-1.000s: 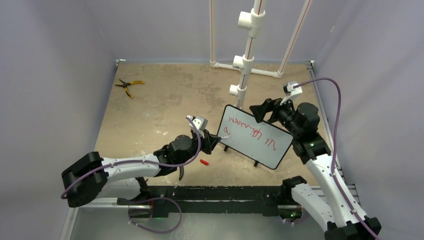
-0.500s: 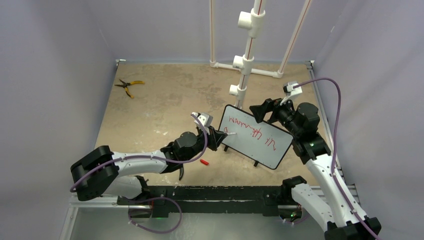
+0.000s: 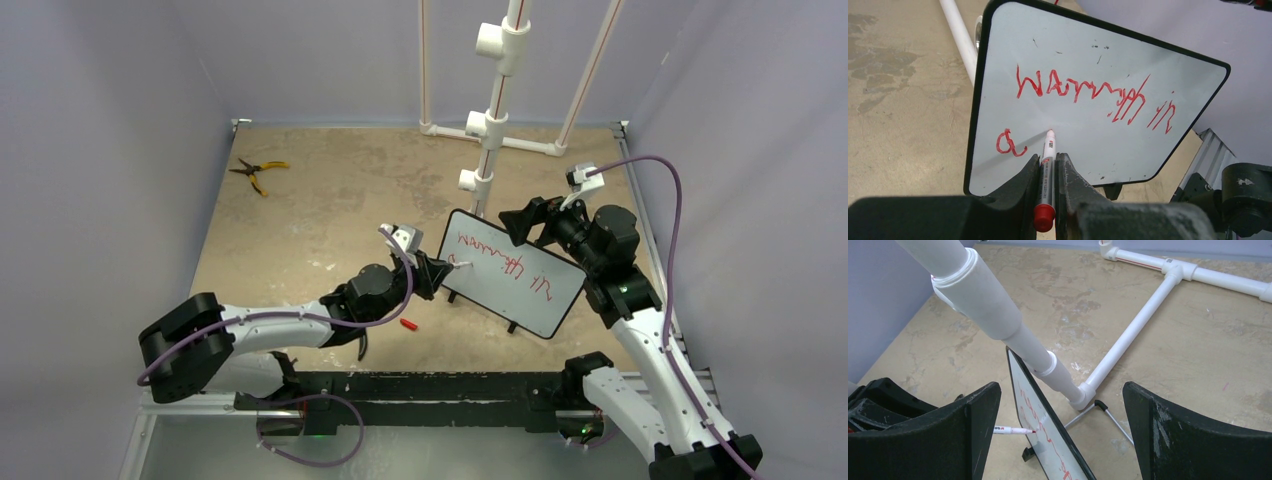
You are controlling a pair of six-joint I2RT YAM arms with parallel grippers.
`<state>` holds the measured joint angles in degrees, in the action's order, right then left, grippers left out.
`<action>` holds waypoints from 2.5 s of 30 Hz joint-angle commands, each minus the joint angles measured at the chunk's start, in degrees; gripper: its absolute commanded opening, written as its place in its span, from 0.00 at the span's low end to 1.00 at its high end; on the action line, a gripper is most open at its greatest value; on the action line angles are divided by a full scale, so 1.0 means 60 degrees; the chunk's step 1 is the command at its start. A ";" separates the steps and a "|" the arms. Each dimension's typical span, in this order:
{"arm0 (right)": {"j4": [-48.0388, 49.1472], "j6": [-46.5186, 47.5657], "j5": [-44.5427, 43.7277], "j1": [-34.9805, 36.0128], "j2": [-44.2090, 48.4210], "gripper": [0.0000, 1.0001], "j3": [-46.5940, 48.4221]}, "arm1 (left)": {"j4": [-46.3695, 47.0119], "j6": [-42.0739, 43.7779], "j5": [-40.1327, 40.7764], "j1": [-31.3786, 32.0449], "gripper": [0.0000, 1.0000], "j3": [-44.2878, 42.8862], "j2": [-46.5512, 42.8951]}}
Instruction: Write a sentence on the whiteboard
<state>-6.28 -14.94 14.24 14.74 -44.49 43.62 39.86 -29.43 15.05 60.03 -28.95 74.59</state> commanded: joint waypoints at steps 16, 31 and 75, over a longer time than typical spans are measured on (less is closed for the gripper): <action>0.0354 0.0161 0.0032 0.0048 0.0004 0.94 -0.0017 | 0.0562 -0.0410 0.0349 0.0016 0.00 0.0531 -0.0341; 0.0344 0.0161 0.0029 0.0048 -0.0009 0.94 -0.0018 | 0.1168 -0.0496 -0.0018 0.0030 0.00 0.0208 0.0167; 0.0300 0.0164 -0.0013 0.0040 -0.0034 0.94 -0.0004 | 0.0819 -0.0644 0.0356 0.0044 0.00 0.1161 0.0038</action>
<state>-6.20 -14.92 14.26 14.74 -44.62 43.59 44.03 -32.42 15.64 60.07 -22.61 75.44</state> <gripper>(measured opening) 0.940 0.108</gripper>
